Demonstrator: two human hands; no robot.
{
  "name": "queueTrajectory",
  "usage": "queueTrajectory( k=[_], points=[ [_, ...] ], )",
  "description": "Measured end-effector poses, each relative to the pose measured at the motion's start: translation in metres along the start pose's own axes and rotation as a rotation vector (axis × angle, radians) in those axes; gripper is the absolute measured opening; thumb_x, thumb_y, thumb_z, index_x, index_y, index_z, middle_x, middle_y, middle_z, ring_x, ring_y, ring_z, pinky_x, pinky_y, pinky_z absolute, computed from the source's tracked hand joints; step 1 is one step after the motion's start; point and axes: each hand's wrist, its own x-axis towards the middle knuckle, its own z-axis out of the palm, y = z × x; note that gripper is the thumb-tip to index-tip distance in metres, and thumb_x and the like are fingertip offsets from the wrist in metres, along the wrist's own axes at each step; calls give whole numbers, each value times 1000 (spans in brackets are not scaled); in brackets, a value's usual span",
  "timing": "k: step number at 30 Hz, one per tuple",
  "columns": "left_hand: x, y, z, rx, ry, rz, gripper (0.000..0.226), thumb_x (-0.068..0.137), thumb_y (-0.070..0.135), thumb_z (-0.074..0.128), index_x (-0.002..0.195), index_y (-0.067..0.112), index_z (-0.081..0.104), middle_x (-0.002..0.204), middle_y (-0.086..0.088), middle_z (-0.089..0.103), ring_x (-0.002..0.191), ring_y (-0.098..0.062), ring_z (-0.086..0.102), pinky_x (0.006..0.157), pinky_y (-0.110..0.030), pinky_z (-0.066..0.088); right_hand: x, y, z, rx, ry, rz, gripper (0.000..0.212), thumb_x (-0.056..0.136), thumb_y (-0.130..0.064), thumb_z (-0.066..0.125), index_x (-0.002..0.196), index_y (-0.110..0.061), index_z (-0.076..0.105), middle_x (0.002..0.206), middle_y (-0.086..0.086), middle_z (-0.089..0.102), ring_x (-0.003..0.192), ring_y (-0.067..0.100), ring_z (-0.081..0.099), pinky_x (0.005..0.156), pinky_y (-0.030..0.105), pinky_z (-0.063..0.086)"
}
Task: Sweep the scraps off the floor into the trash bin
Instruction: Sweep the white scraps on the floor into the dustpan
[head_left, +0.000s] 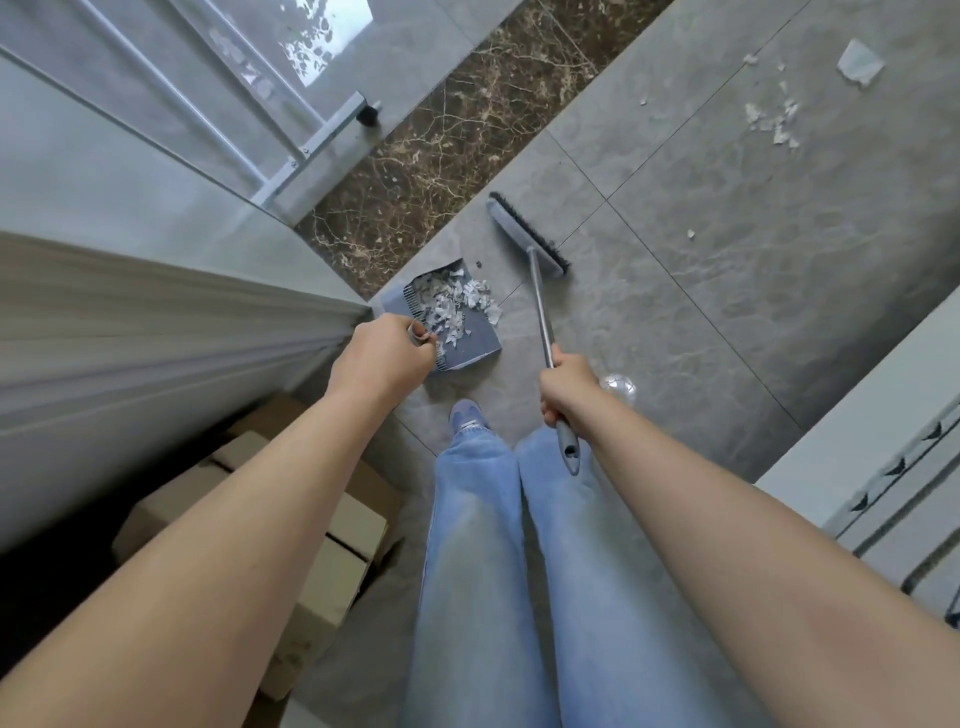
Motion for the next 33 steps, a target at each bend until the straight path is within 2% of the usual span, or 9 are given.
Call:
queueTrajectory(
  k=[6, 10, 13, 16, 19, 21, 23, 27, 33],
  points=[
    [3, 4, -2, 2, -22, -13, 31, 94, 38, 51, 68, 21, 54, 75, -4, 62, 76, -30, 60, 64, -35, 47, -63, 28, 50, 237, -191, 125, 61, 98, -3, 32, 149, -37, 29, 52, -3, 36, 35, 11, 27, 34, 19, 25],
    [-2, 2, -6, -6, -32, -26, 23, 94, 42, 52, 79, 26, 59, 87, -5, 66, 84, -30, 61, 70, -36, 52, -82, 30, 43, 399, -250, 98, 32, 102, -11, 37, 102, -41, 46, 39, -8, 24, 35, 8, 21, 33, 15, 19],
    [-14, -9, -5, -165, 4, -139, 19, 93, 44, 54, 90, 28, 64, 93, -8, 69, 88, -36, 64, 75, -44, 58, -64, 10, 24, 222, -180, 1, 50, 97, -4, 36, 132, -38, 46, 38, -6, 32, 34, 12, 27, 33, 17, 24],
    [-31, -18, 6, -383, 116, -284, 31, 90, 45, 55, 69, 22, 57, 85, -14, 71, 88, -41, 67, 79, -46, 57, -30, -34, -6, -173, -139, -190, 57, 86, -4, 37, 136, -27, 52, 57, 8, 47, 45, 22, 44, 43, 28, 40],
    [-39, -25, 21, -436, 163, -339, 35, 86, 48, 53, 66, 19, 57, 75, -17, 70, 79, -43, 67, 78, -44, 57, -4, -87, -23, -603, -67, -395, 57, 87, -8, 39, 140, -27, 49, 98, 20, 66, 82, 36, 61, 65, 34, 50],
    [-39, -30, 30, -448, 182, -357, 34, 85, 48, 53, 66, 19, 56, 79, -19, 70, 77, -45, 66, 77, -44, 57, 7, -124, -20, -786, -27, -508, 59, 91, -9, 39, 148, -25, 38, 118, 25, 62, 102, 41, 59, 79, 40, 54],
    [-40, -33, 38, -458, 208, -370, 34, 86, 45, 54, 64, 19, 55, 79, -17, 69, 75, -45, 65, 73, -42, 56, 18, -161, -6, -904, -9, -603, 61, 93, -7, 39, 152, -21, 31, 122, 26, 58, 111, 42, 55, 86, 41, 51],
    [-39, -47, 51, -490, 243, -389, 43, 84, 49, 50, 69, 9, 51, 51, -7, 49, 55, -38, 48, 56, -41, 47, 44, -219, 22, -1058, 32, -684, 55, 94, -7, 38, 148, -19, 35, 120, 22, 54, 95, 37, 57, 72, 35, 47],
    [-41, -46, 61, -467, 241, -372, 47, 84, 50, 48, 73, 4, 46, 47, 3, 38, 55, -31, 38, 53, -41, 47, 58, -192, -7, -1143, 18, -649, 58, 94, -8, 37, 149, -26, 32, 123, 21, 51, 104, 40, 58, 90, 44, 53]
  ],
)
